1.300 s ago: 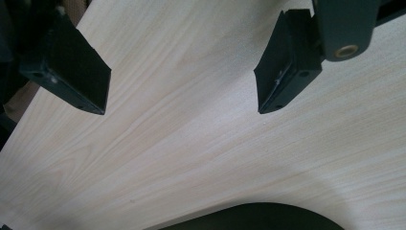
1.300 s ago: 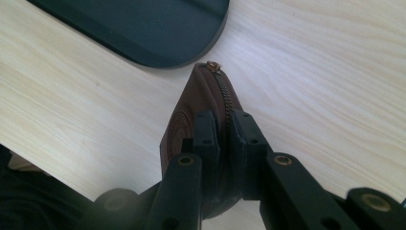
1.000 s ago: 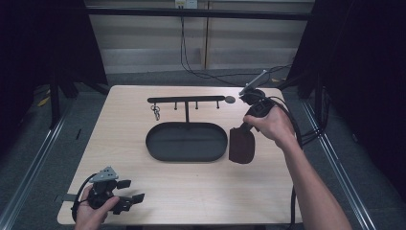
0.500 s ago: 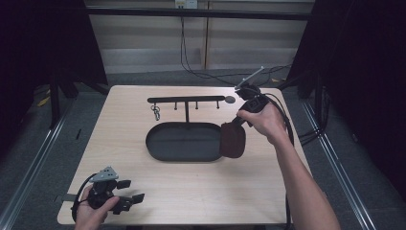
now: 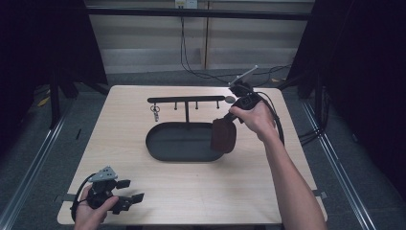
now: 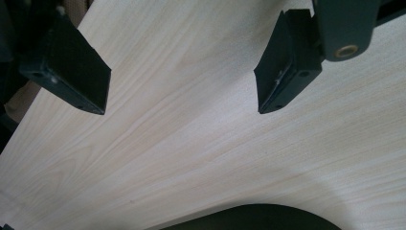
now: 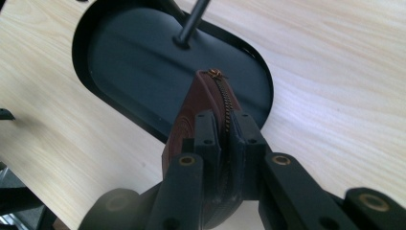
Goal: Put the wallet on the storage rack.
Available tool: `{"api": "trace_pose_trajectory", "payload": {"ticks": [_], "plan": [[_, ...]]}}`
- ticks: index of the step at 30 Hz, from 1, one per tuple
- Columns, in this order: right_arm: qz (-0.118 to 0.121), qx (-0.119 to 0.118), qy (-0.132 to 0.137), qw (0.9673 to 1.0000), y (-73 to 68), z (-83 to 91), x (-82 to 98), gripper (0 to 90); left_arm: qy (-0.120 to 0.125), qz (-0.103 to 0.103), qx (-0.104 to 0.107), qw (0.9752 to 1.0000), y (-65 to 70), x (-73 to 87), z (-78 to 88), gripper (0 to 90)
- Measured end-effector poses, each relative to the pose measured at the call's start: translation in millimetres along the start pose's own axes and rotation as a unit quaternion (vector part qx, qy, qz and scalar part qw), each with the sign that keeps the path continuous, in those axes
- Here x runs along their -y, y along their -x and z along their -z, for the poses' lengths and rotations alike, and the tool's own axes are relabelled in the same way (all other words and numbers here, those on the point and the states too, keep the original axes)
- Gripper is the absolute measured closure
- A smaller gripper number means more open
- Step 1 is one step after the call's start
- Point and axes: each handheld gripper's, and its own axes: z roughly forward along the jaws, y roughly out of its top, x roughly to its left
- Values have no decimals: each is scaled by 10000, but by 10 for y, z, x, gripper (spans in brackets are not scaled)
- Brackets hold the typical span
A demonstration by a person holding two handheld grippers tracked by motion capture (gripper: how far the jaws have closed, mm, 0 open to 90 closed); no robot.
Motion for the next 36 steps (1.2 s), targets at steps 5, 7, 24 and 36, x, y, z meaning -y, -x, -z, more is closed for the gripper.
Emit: {"api": "trace_pose_trajectory", "payload": {"ticks": [5,7,24,36], "plan": [[-65,-122,138,9998,46,-35,-29,823,14,9,3,10000,3,2,0,195],[-169,-169,103,9997,79,-76,-34,823,5,8,13,10000,0,1,2,195],[-700,-369,369,9962,269,-468,-42,832,25,-12,0,10000,-3,0,8,195],[-750,-686,654,9927,284,-733,-8,833,35,17,-8,10000,-4,7,8,195]]}}
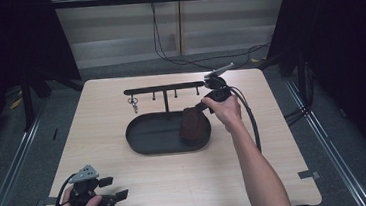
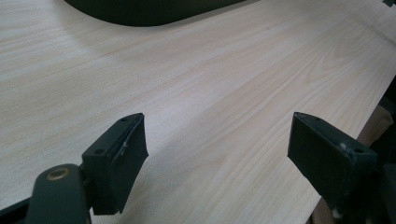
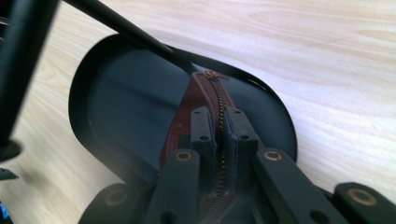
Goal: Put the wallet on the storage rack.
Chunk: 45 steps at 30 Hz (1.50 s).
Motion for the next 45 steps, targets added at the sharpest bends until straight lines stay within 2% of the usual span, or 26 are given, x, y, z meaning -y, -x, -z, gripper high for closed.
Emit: {"api": "trace_pose_trajectory", "payload": {"ticks": [1,5,11,14,19,25,29,34,36,40,41,45], "plan": [[12,-33,-22,10000,9,-24,6,834,-7,-4,5,10000,-3,0,0,195],[31,-113,168,9998,37,-115,52,833,-12,-4,-3,10000,-1,-2,-2,195],[-29,-236,207,9995,100,-175,105,828,-18,-9,10,10000,-1,-2,-4,195],[50,-191,162,9997,129,-227,141,833,-35,-21,25,10000,0,-4,-3,195],[-52,-226,171,9996,212,-301,202,830,-35,-18,2,10000,-2,-4,-7,195],[-51,-119,144,9998,234,-322,227,821,-44,-19,-11,10000,-2,-4,-12,195],[-22,-140,314,9994,261,-360,269,817,-52,-15,-3,10000,-1,-5,-15,195],[-29,-137,322,9994,273,-392,283,814,-51,-30,6,10000,-2,-4,-7,195],[-39,-83,244,9997,283,-397,286,809,-44,-23,-3,10000,-5,-5,-7,195],[-13,-24,254,9997,287,-402,302,786,-48,-24,0,10000,-4,-6,-8,195],[-33,15,297,9996,284,-397,306,717,-46,-19,3,10000,-4,-6,-7,195],[-44,-55,360,9993,263,-372,306,667,-32,-7,8,10000,-6,-7,-4,195]]}}
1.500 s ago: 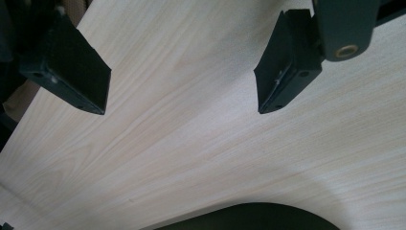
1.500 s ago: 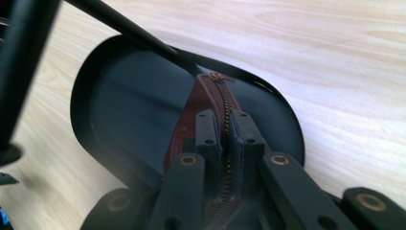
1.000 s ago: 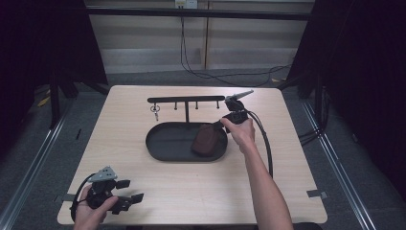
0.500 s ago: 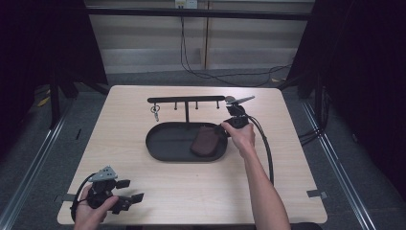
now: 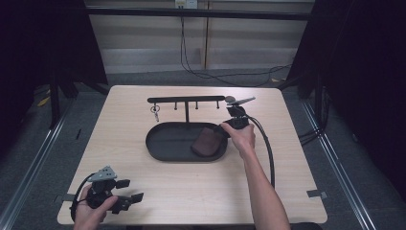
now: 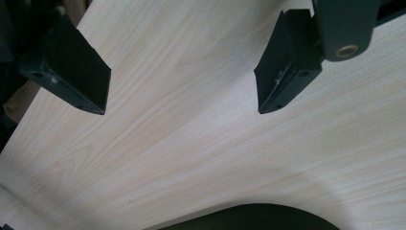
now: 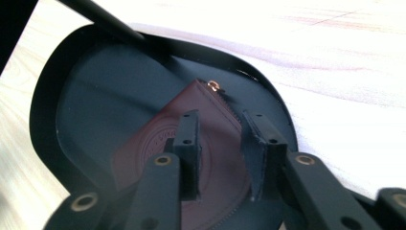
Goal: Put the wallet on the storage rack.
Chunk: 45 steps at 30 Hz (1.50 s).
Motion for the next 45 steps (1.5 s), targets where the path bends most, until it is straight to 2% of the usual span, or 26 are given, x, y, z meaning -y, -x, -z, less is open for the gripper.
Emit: {"api": "trace_pose_trajectory", "payload": {"ticks": [3,6,8,9,10,14,15,17,18,19,21,30,38,43,45], "plan": [[47,4,45,10000,-9,14,2,621,-16,-3,11,10000,-3,-2,-1,195],[131,-13,160,9998,-22,41,16,517,7,3,-20,10000,-7,-1,-2,195],[151,-18,150,9998,-31,54,20,498,6,6,-24,10000,-10,-2,-1,195],[273,55,194,9994,-39,72,30,442,12,26,-31,10000,-13,0,1,195],[308,56,214,9993,-44,87,37,427,12,26,-31,10000,-13,0,1,194],[374,58,308,9988,-40,125,59,333,5,30,-36,10000,-20,-2,3,193],[425,78,387,9983,-44,155,73,271,19,51,-44,10000,-19,-2,1,192],[432,97,447,9980,-51,184,87,238,17,82,-49,10000,-24,-2,1,193],[432,97,447,9980,-51,184,87,238,-2,73,-93,9999,-31,-4,0,193],[464,83,525,9975,-62,214,102,213,-51,142,-223,9996,-37,-8,-8,202],[507,116,584,9969,-77,252,117,190,-51,183,-297,9994,-46,-6,-16,213],[624,134,864,9942,-156,432,189,157,-7,254,-361,9990,-56,-10,-7,213],[636,161,1024,9926,-93,579,369,167,-23,343,-406,9986,-83,-16,-13,206],[605,315,1076,9918,-30,676,560,178,-25,411,-457,9981,-96,-14,-11,190],[603,331,1046,9921,-24,690,585,176,-18,422,-449,9981,-94,-19,-14,190]]}}
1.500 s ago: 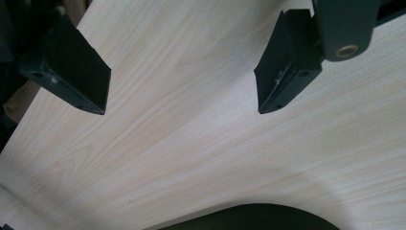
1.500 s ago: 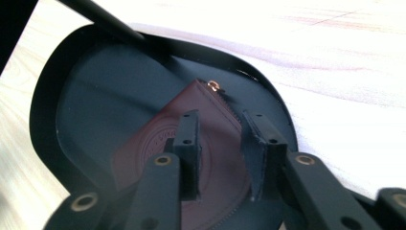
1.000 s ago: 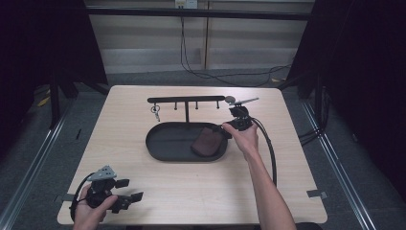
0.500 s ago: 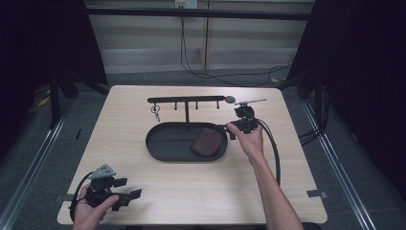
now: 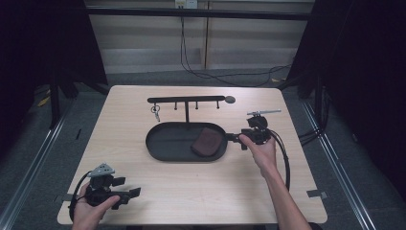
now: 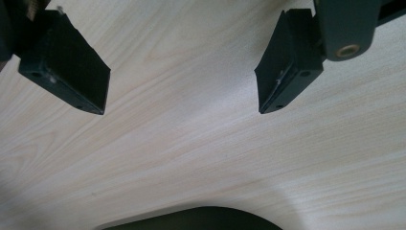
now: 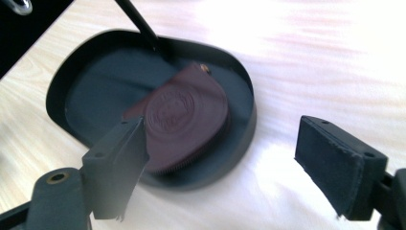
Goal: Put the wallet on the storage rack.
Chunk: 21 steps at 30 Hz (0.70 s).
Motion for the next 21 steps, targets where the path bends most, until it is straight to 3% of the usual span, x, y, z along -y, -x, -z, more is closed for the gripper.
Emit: {"api": "trace_pose_trajectory", "payload": {"ticks": [8,14,21], "plan": [[58,110,125,9998,29,202,196,178,12,44,41,10000,-16,2,15,184],[223,284,107,9993,14,359,393,177,-15,31,56,10000,-7,4,13,184],[319,319,112,9989,33,498,554,190,3,21,-1,10000,-9,9,17,194]]}}
